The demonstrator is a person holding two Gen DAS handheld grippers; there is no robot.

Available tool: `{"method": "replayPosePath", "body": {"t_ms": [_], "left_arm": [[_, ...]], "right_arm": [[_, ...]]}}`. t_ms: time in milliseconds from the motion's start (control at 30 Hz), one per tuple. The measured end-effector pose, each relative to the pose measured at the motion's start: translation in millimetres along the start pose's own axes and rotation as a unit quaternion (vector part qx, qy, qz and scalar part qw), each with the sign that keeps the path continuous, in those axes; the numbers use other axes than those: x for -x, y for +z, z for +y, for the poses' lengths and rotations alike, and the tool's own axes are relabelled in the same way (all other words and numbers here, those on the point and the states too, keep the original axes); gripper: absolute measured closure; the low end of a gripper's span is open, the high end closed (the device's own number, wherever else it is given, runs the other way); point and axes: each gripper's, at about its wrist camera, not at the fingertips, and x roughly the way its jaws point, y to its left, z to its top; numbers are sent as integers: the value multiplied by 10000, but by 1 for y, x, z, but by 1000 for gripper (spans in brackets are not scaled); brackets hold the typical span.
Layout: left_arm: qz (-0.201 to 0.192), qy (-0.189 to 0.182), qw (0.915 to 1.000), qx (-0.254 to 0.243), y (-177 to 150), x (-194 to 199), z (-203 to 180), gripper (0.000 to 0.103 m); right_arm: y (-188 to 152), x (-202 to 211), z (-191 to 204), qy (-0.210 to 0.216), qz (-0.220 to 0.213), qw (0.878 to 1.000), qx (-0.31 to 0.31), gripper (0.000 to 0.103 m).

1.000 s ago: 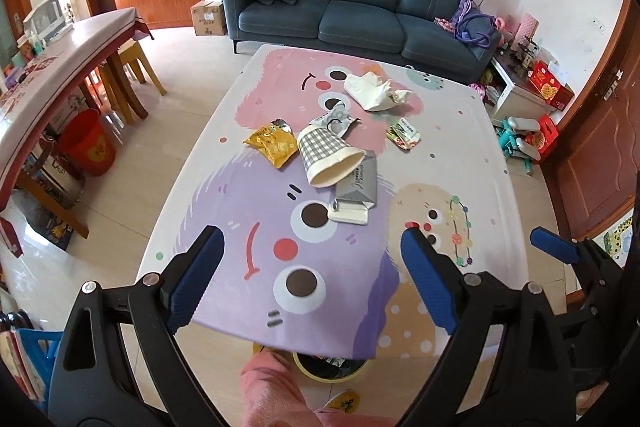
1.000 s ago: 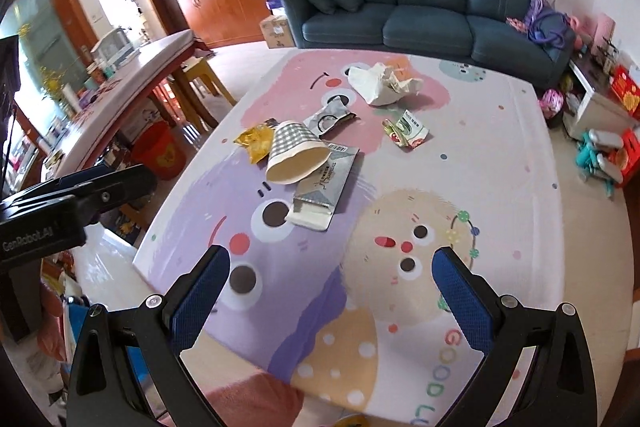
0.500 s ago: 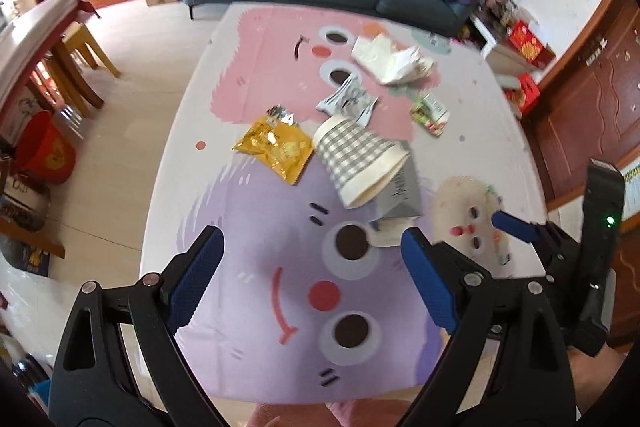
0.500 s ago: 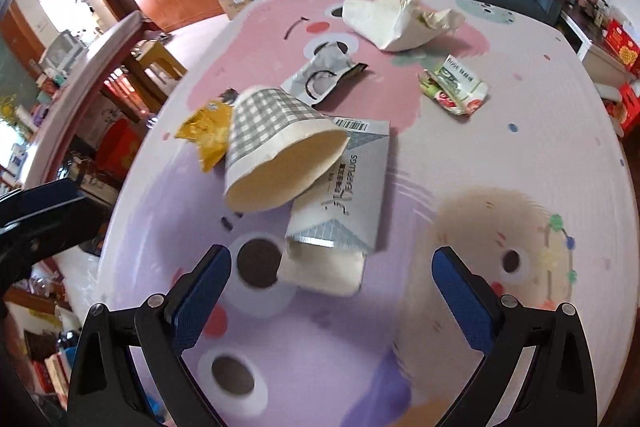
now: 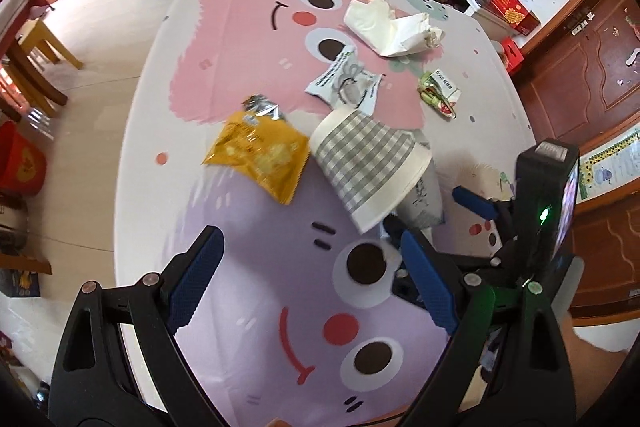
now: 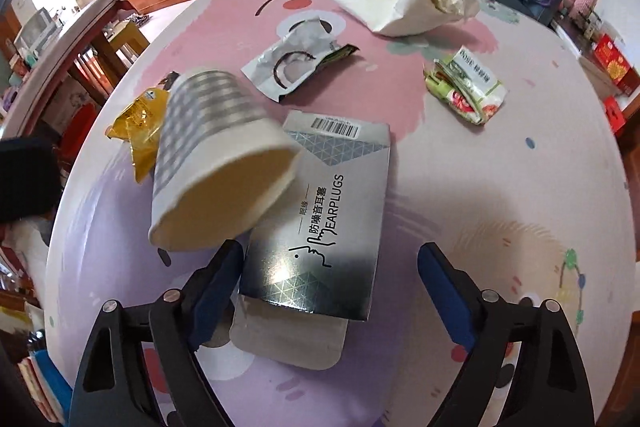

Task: Collect trash
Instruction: 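Grasp the silver EARPLUGS box with the right tool while the left tool grasps the gray plaid cup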

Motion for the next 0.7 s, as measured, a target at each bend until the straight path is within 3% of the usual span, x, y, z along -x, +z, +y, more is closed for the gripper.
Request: {"method": "replayPosePath", "body": {"t_ms": [267, 400, 700], "left_arm": [[110, -186, 9996, 203, 37, -23, -18, 15], [191, -287, 9982, 494, 54, -34, -19, 13], [452, -274, 9965, 648, 61, -53, -22, 13]], "right_arm": [[6, -8, -4, -246, 138, 9996, 2, 14], [9, -4, -13, -288, -38, 9996, -43, 39], [3, 2, -40, -201, -147, 9994, -253, 42]]}}
